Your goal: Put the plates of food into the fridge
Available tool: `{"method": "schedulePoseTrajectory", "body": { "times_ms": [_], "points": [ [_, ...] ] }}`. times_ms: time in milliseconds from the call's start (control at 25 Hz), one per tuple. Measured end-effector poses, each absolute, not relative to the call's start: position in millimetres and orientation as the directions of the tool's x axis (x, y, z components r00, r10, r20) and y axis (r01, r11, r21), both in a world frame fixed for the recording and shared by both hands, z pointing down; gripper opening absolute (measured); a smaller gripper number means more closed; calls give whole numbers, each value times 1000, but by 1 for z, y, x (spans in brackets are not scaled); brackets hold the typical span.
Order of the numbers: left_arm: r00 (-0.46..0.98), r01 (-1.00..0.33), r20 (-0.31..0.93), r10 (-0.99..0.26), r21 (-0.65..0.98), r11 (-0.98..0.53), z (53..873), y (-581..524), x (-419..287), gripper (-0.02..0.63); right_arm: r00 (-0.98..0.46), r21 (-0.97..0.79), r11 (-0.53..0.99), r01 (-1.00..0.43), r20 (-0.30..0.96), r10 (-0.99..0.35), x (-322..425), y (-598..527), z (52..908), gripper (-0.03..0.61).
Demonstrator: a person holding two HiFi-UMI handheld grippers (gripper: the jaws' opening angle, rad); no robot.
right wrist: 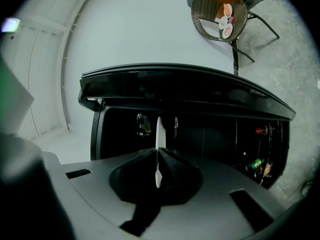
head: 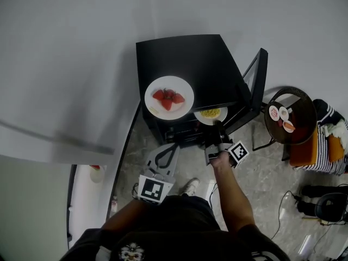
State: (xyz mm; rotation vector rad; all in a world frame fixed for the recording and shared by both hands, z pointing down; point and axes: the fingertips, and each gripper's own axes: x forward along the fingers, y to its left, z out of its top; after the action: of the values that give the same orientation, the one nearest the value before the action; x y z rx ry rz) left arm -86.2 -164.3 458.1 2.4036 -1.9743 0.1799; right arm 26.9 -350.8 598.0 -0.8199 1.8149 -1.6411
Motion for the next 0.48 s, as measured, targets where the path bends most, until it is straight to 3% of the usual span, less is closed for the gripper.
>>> {"method": "schedulePoseTrajectory", "body": {
  "times_ms": [480],
  "points": [
    [163,-984,99,-982,-51,-168,457,-161,-95,21,-641,-996,27,-81,31,-767,15,-367,609,32]
  ]
}}
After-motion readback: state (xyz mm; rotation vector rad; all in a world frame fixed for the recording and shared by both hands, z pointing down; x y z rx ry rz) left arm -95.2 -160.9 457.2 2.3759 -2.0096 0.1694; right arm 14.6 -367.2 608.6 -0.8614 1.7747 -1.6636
